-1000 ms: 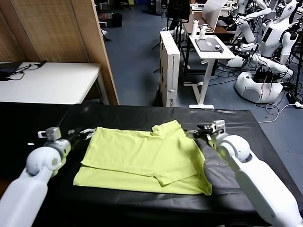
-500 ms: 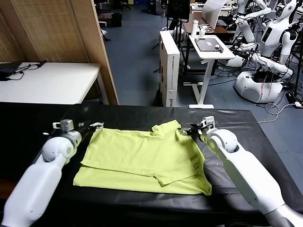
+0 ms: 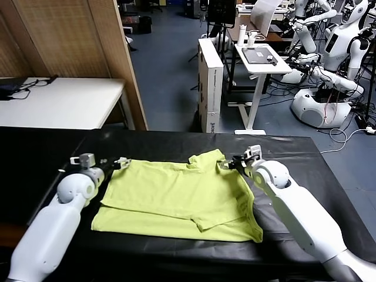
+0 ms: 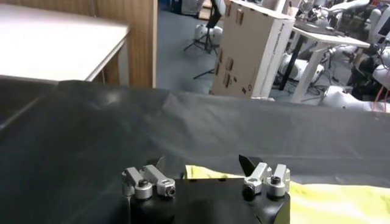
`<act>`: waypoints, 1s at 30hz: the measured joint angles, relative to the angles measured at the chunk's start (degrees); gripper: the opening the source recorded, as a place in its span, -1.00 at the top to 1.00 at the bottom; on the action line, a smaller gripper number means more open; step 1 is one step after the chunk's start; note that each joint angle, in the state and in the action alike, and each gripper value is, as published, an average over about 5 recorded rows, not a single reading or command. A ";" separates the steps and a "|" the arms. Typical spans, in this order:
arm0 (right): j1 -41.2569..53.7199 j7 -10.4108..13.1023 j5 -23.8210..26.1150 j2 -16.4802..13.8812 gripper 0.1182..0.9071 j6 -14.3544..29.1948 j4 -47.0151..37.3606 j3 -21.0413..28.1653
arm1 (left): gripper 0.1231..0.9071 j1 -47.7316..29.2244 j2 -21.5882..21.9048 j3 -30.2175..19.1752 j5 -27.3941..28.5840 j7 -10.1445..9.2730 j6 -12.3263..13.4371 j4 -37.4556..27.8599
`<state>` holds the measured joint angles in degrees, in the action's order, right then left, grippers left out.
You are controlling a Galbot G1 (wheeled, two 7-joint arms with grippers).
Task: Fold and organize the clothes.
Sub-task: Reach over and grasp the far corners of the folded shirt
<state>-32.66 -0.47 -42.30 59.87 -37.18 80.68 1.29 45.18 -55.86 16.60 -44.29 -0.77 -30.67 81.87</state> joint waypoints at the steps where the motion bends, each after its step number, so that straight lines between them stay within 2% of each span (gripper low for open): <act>1: 0.10 -0.07 0.01 0.07 -0.69 0.08 -0.10 0.02 | -1.00 0.00 -0.05 -0.01 0.08 0.03 0.03 -0.05; 7: 0.68 -0.83 0.54 0.68 -0.55 0.47 -1.33 0.33 | -0.98 0.22 -0.13 -0.05 0.46 0.21 0.16 -0.27; 12: 0.80 -1.26 0.82 0.74 -0.37 0.69 -1.90 0.59 | -0.81 0.35 -0.16 -0.11 0.59 0.32 0.17 -0.52; 15: 0.80 -1.44 0.85 0.60 -0.08 0.75 -1.93 0.67 | -0.63 0.17 -0.16 -0.30 0.76 0.50 0.26 -0.77; 19: 0.72 -1.56 0.88 0.51 0.45 0.86 -1.97 0.80 | -0.49 -0.39 -0.16 -0.57 1.17 0.82 0.77 -1.33; 23: 0.71 -1.75 1.22 0.56 0.71 1.13 -2.00 1.09 | -0.37 -1.00 -0.24 -0.86 1.59 1.02 1.44 -2.10; 26: 0.91 -1.92 1.35 0.56 0.78 1.60 -2.05 1.28 | -0.05 -1.12 -0.27 -0.95 1.87 1.34 1.62 -2.36; 30: 1.06 -1.98 1.30 0.55 0.88 2.25 -1.96 1.14 | 0.60 -0.91 -0.26 -0.98 1.97 1.52 1.69 -2.05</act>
<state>-31.60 -2.44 -41.00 60.42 -34.93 78.71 2.42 44.27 -56.12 15.62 -42.31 0.76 -28.99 79.81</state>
